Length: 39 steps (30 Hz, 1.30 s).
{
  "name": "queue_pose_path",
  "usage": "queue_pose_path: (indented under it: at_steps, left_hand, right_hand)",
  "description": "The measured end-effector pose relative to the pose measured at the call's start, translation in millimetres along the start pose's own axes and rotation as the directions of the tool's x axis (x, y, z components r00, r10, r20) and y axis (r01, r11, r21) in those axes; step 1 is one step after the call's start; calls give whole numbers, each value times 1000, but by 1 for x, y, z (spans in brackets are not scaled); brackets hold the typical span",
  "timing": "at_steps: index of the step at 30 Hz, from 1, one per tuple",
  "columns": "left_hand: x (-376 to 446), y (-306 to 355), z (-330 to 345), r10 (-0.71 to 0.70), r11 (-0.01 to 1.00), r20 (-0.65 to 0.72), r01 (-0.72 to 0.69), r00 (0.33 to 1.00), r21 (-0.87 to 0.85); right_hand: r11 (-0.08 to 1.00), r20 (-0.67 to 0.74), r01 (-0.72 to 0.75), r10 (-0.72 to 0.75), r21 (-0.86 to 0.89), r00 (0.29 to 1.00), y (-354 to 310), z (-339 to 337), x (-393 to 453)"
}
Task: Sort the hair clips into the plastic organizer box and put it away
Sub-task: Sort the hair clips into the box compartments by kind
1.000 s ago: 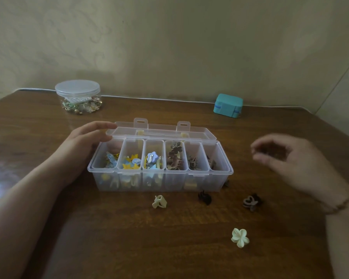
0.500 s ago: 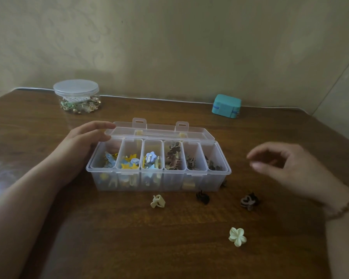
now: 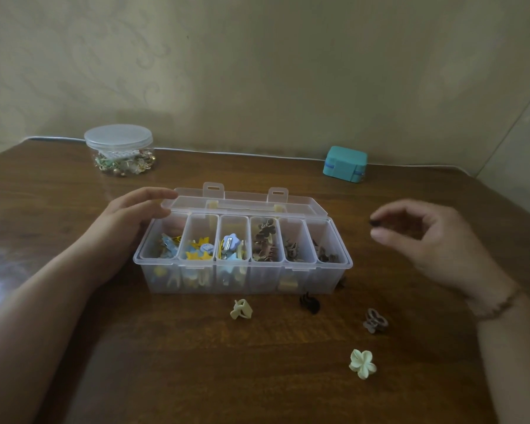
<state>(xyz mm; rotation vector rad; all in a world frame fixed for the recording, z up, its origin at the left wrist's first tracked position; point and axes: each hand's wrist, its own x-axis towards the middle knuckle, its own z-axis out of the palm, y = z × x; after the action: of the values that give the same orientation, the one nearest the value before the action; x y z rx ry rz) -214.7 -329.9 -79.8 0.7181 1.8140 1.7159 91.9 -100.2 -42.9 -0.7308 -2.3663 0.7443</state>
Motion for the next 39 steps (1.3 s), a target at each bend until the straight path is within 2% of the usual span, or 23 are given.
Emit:
queue_pose_path:
  at_steps: [2, 7, 11, 12, 14, 16, 17, 18, 19, 22, 23, 24, 25, 26, 27, 28, 29, 32, 33, 36, 39]
  left_hand:
    - [0, -1, 0, 4, 1000, -6, -4, 1000, -4]
    - [0, 0, 0, -3, 1000, -7, 3, 1000, -1]
    - [-1, 1, 0, -2, 1000, -7, 2, 1000, -1]
    - [-1, 1, 0, -2, 1000, -8, 2, 1000, 1]
    - [0, 0, 0, -7, 1000, -10, 7, 1000, 3]
    - [0, 1, 1, -6, 1000, -12, 6, 1000, 1]
    - [0, 1, 1, -4, 1000, -10, 3, 1000, -7]
    - [0, 1, 1, -2, 1000, -10, 2, 1000, -20]
    - [0, 1, 2, -2, 1000, -11, 2, 1000, -27]
    - [-1, 1, 2, -3, 1000, -13, 3, 1000, -9]
    - [-1, 0, 1, -1, 1000, -11, 1, 1000, -1]
    - [-1, 1, 1, 0, 1000, -9, 0, 1000, 4]
    - [-1, 1, 1, -1, 1000, -11, 1, 1000, 10]
    - [-1, 1, 1, -1, 1000, -12, 1, 1000, 11]
    - [-1, 1, 2, -1, 1000, -14, 1, 1000, 9]
    - [-2, 1, 2, 0, 1000, -17, 0, 1000, 4]
    - [-3, 1, 2, 0, 1000, -19, 0, 1000, 3]
    - [-3, 2, 2, -5, 1000, -10, 5, 1000, 15]
    - [-2, 2, 2, -6, 1000, -7, 6, 1000, 14]
    - [-2, 0, 0, 0, 1000, -11, 0, 1000, -1]
    - [0, -1, 0, 1, 1000, -7, -1, 1000, -6]
  right_hand:
    - [982, -102, 84, -67, 168, 993, -12, 13, 6]
    - [992, 53, 126, -127, 26, 990, -15, 36, 10]
    - [985, -43, 154, -151, 81, 988, -6, 10, -7]
    - [987, 10, 141, -143, 75, 990, -4, 3, -12]
    - [998, 301, 70, -69, 9, 951, 0, -10, -20]
    - [992, 622, -11, 87, -126, 778, 1, -11, -22]
    - [987, 703, -31, 132, -155, 699, 1, -9, -22]
    - [987, 738, -30, 139, -159, 661, 2, -7, -22]
    - [988, 749, -11, 124, -153, 651, 1, -5, -22]
    - [988, 726, 26, 95, -153, 681, 3, -6, -21]
    - [990, 678, 30, 72, -137, 731, 2, -7, -20]
    - [993, 575, 47, 22, -105, 818, 2, -8, -18]
    - [998, 413, 55, -34, -40, 910, -1, -7, -15]
    - [995, 218, 71, -86, 76, 972, -5, -3, -11]
    - [973, 37, 96, -106, 211, 994, -10, 2, -6]
    - [945, -76, 122, -103, 303, 992, -15, 9, -1]
    - [935, -131, 139, -101, 326, 986, -20, 17, 5]
    - [991, -35, 101, -99, 84, 995, -21, 35, 10]
    - [995, -32, 89, -87, 49, 996, -19, 35, 9]
    - [988, -98, 107, -96, 107, 990, -16, 24, 2]
    - [997, 30, 67, -66, -27, 997, -10, 16, -4]
